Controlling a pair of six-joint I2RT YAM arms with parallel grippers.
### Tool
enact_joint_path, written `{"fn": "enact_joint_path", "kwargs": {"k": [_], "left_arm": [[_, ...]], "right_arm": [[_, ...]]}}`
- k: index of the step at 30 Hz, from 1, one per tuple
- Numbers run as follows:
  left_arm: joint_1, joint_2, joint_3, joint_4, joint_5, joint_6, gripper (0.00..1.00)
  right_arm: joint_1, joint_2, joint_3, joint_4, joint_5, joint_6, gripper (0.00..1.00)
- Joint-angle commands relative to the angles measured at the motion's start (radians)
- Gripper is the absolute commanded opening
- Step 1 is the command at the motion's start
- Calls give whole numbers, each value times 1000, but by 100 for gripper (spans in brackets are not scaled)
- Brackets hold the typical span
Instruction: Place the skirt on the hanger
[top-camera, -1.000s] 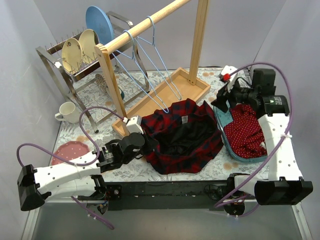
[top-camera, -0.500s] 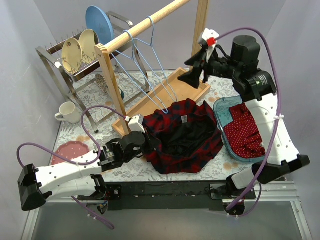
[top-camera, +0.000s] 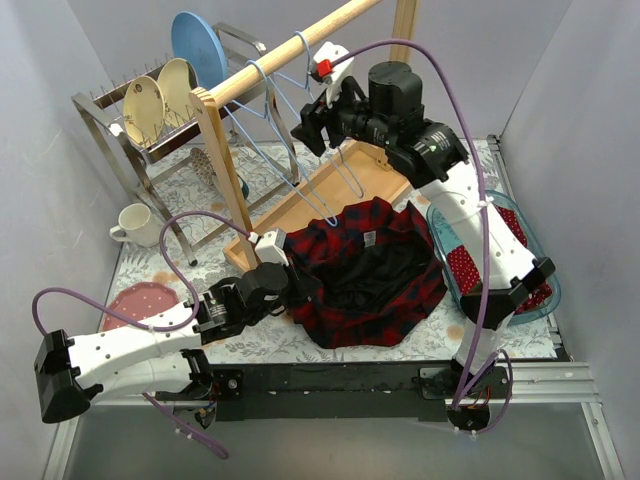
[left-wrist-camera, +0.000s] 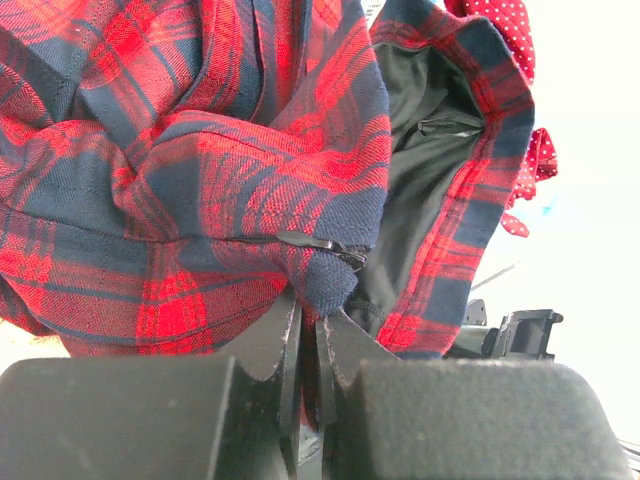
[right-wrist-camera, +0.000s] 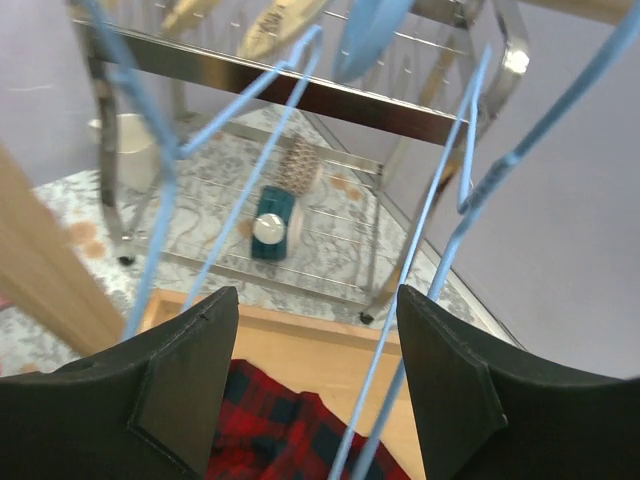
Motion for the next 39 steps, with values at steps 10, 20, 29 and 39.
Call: {"fn": "enact_joint_path", "kwargs": {"k": [10,20,29,39], "left_arm": [[6,-42,-8,2,-6,7,0],[8,-45,-18,13,-1,13,0],[6,-44,-24,22,7,13,0],[8,-62,-34,16,16,8,0]], "right_arm": [[17,52,94,54,227,-56,67],[17,-17,74,32,155,-91,65],[16,-62,55,41,190,-122,65],[-12,30,75,52,184,-113,66]]}}
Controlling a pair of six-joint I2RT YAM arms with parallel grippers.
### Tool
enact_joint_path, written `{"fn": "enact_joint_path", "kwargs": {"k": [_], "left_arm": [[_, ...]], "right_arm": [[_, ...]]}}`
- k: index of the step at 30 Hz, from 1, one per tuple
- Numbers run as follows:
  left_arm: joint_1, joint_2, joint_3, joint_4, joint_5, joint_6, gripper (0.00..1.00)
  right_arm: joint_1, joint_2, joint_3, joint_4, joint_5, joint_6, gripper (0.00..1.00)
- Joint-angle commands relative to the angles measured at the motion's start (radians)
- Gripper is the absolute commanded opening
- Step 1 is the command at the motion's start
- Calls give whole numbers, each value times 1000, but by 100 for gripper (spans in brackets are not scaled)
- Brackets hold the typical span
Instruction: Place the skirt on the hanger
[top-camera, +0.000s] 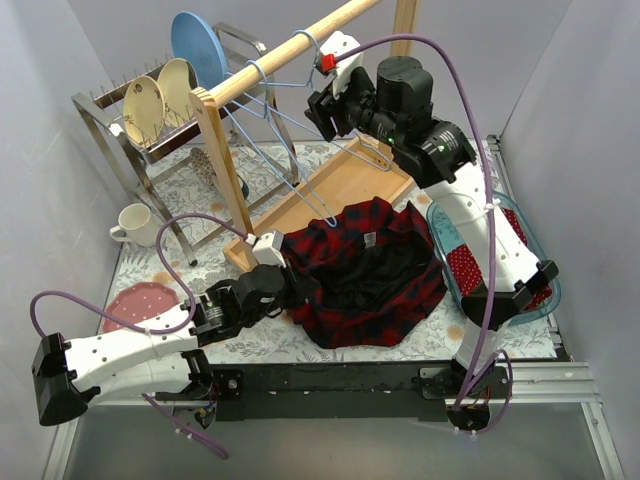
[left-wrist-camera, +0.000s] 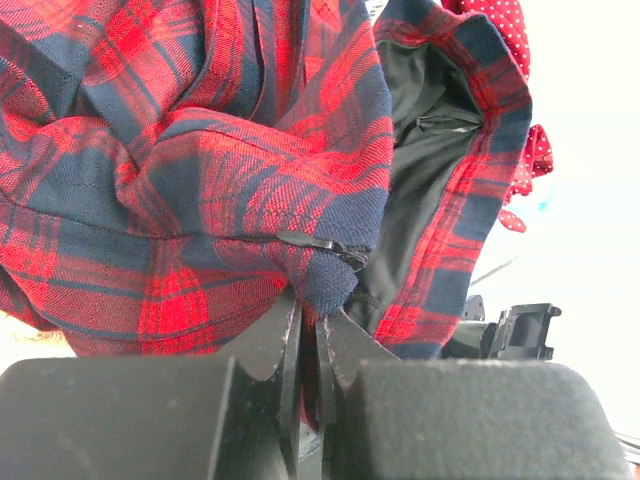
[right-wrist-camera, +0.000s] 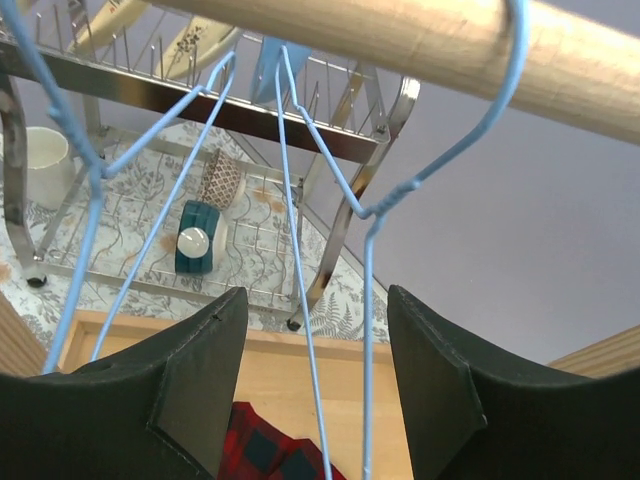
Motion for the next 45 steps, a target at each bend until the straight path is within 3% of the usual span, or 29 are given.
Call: {"fn": "enact_joint_path", "kwargs": {"k": [1,11,30,36,37,38,45], "left_arm": [[7,-37,-16,9,6,2,0],[7,-26,-8,4,9,9,0],[7,-35,-4,-2,11,9,0],[7,-40,-4,-9,11,8,0],[7,-37,-2,-8,11,9,0],[7,-35,0,-11,11,9,0],[7,-40,10,-19,6,14,0]], "right_arm": [[-27,48,34,44,12,-1,66],[-72,103,34,41,-49,-2,64],[-72,152,87,26,-176,22,48],[-72,163,107,19,-192,24,23],[-72,164,112,18,-193,24,9],[-72,166,119,16,-193,25,2],[-96,125,150,3,-212,45,1]]}}
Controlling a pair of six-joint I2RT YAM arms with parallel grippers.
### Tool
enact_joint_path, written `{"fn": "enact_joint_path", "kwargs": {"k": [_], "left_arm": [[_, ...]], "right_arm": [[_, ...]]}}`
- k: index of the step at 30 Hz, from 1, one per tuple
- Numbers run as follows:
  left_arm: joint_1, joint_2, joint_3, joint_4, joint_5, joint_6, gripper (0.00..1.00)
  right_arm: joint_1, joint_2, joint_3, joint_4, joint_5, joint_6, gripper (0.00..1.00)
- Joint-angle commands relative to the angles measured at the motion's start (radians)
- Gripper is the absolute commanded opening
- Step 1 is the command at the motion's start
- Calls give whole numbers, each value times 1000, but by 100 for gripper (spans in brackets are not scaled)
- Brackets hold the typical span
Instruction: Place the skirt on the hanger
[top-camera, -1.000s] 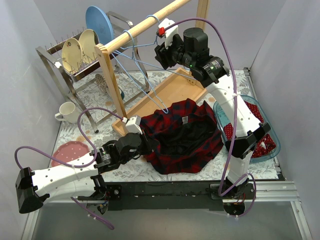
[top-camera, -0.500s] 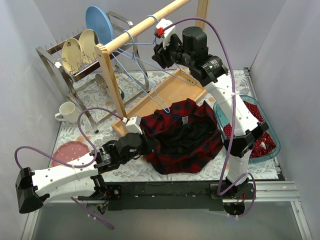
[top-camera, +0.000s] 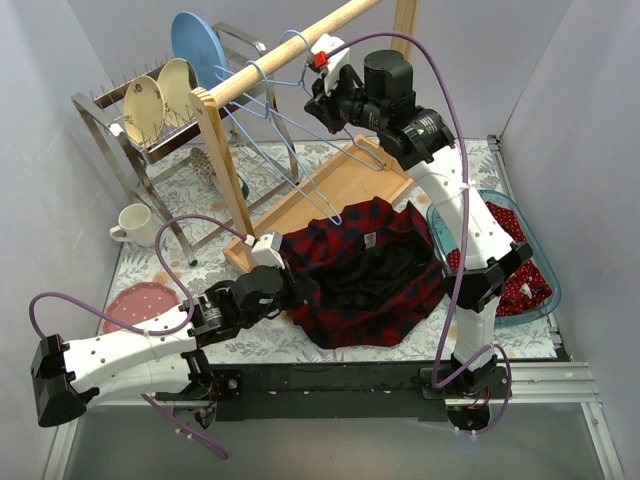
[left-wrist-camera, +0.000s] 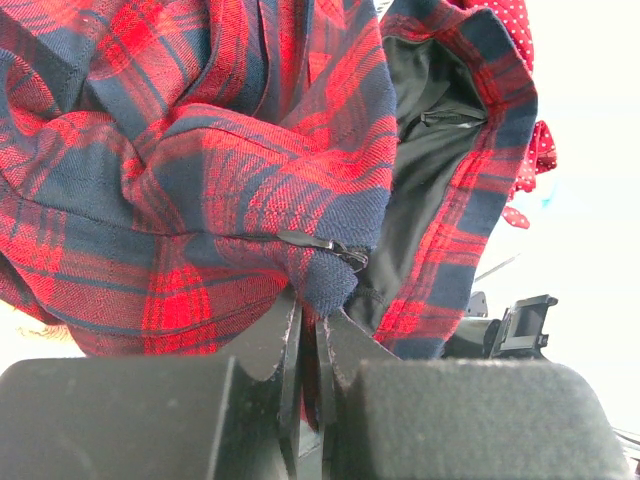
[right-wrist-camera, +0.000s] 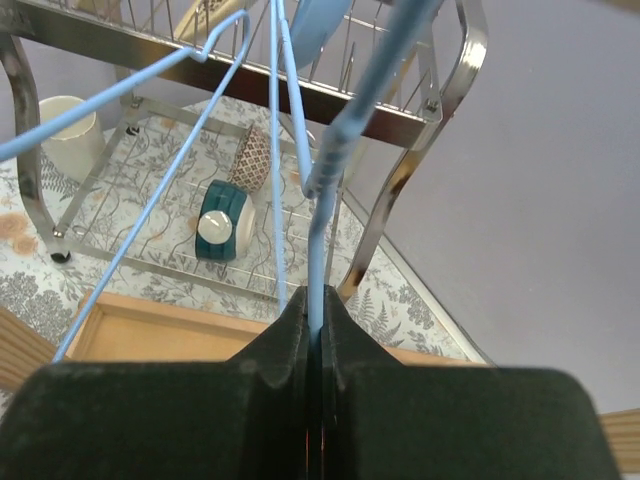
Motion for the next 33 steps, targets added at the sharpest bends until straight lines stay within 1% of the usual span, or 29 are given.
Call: {"fn": "enact_joint_path", "kwargs": {"k": [1,3,6,9,10,13,14,15,19,22,23,24,26,28,29,31,33], "left_arm": [[7,-25,21,-10,1,13,0],[5,-23,24,-10,0,13,0],[7,-17,31,-13,0,18,0],[7,-25,34,-17,-3,21,0],[7,-26,33,-19,-5,21,0],[7,-32,31,-25,-6,21,0],[7,-34,31,-24,-6,23,0],[7,-34,31,-25,-8,24,0],[7,-28,39,-27,-11,32,0],[7,-28,41,-27,-9,33,0],[7,-29,42,-27,-6,33,0],[6,-35,39,-28,-5,33,0],[7,-46,33,-28,-3,32,0],[6,-52,31,-30,1,35,0],[7,-55,31,-31,4,36,0],[7,-57,34,-36,10,38,0],[7,-54,45,-46,17,41,0]], "right_arm": [[-27,-55,55,20,-43,21,1],[-53,-89,49,20,-64,33,1],[-84,-146,-6,23,-113,38,1],[-110,-213,-106,23,-152,18,1],[-118,-250,-165,24,-168,12,1],[-148,-333,-264,33,-225,-16,1],[-155,-353,-331,34,-233,-28,1],[-159,-374,-360,37,-244,-42,1],[-172,-465,-463,29,-245,-93,1],[-208,-520,-529,11,-241,-113,1],[-245,-539,-550,4,-241,-117,1],[-268,-558,-607,0,-253,-123,1],[-338,-627,-672,-12,-296,-156,1],[-382,-707,-776,-45,-343,-188,1],[-417,-736,-814,-48,-353,-214,1],[-449,-813,-906,-66,-357,-245,1],[-509,-858,-954,-101,-371,-286,1]]}}
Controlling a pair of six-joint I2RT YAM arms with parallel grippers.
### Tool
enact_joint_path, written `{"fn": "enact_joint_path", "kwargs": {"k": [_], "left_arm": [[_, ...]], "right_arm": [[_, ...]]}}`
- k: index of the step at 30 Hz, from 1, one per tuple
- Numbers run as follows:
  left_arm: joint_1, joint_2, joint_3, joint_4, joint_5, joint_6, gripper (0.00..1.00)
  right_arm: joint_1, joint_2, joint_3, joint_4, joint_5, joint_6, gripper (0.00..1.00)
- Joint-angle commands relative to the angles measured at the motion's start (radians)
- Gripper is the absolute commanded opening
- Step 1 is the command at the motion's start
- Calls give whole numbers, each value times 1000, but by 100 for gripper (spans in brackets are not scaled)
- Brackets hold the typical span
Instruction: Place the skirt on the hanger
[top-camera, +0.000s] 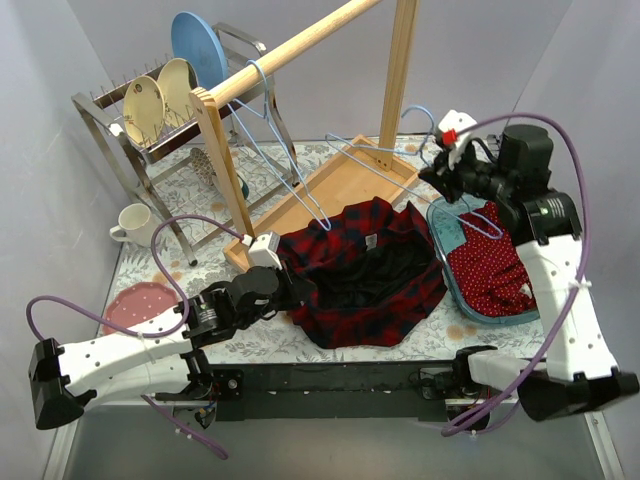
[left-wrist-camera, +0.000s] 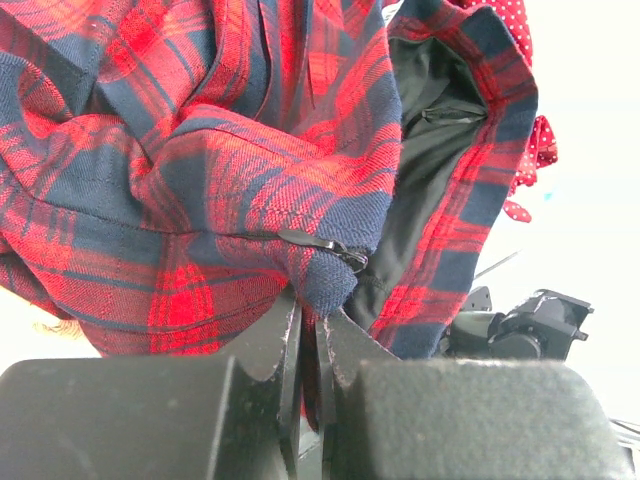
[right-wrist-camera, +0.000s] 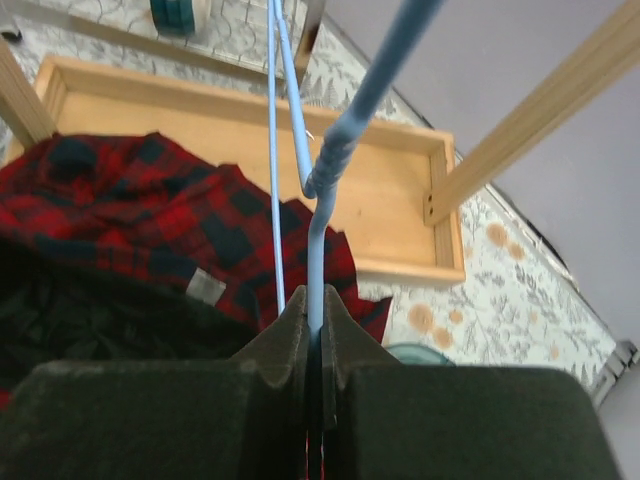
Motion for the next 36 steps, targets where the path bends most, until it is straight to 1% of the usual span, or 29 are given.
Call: {"fn": "enact_joint_path", "kwargs": {"k": [1,2,5,6,7,10,12,14,15,17,19,20,21,24,25,28,33,35,36], "left_arm": [[7,-24,49,-25,15,19,0],[7,-24,52,-31,17,20,0],[7,-25,58,-54,17,17,0],[7,-24,61,-70,17,17,0],[7,-24,64,-77,15,14,0],[7,-22,63,-96,12,-4,0],[7,-28,57,-97,12,-16,0],[7,-42,43,-97,18,-35,0],[7,-48,37,-97,21,-38,0],[7,-65,24,-102,24,-39,0],[7,-73,24,-123,21,-41,0],[7,-79,26,-133,18,-47,0],[5,-82,26,-146,18,-50,0],[7,-108,6,-157,15,-73,0],[7,-113,1,-162,14,-79,0],[7,-137,-14,-174,12,-98,0],[7,-152,24,-252,-29,-110,0],[5,-134,52,-281,-57,-110,0],[7,-125,64,-304,-65,-107,0]], "right_arm": [[-84,-151,-115,-43,-76,-109,1],[-121,-176,-146,-52,-80,-126,1],[-165,-259,-229,-116,-113,-235,1],[-173,-273,-238,-135,-146,-284,1],[-179,-299,-246,-167,-169,-298,1],[-196,-331,-272,-169,-254,-294,1],[-202,-333,-295,-159,-264,-292,1],[-205,-333,-312,-194,-271,-356,1],[-221,-334,-326,-220,-304,-395,1],[-245,-331,-329,-276,-332,-525,1],[-247,-305,-298,-384,-361,-612,1],[-247,-295,-286,-427,-375,-710,1],[-247,-273,-275,-508,-407,-744,1],[-247,-221,-243,-633,-491,-904,1],[-247,-213,-237,-659,-505,-906,1],[-244,-201,-247,-659,-539,-959,1],[-235,-179,-175,-659,-492,-961,1],[-216,-187,-143,-662,-482,-935,1],[-183,-196,-137,-661,-470,-921,1]]}}
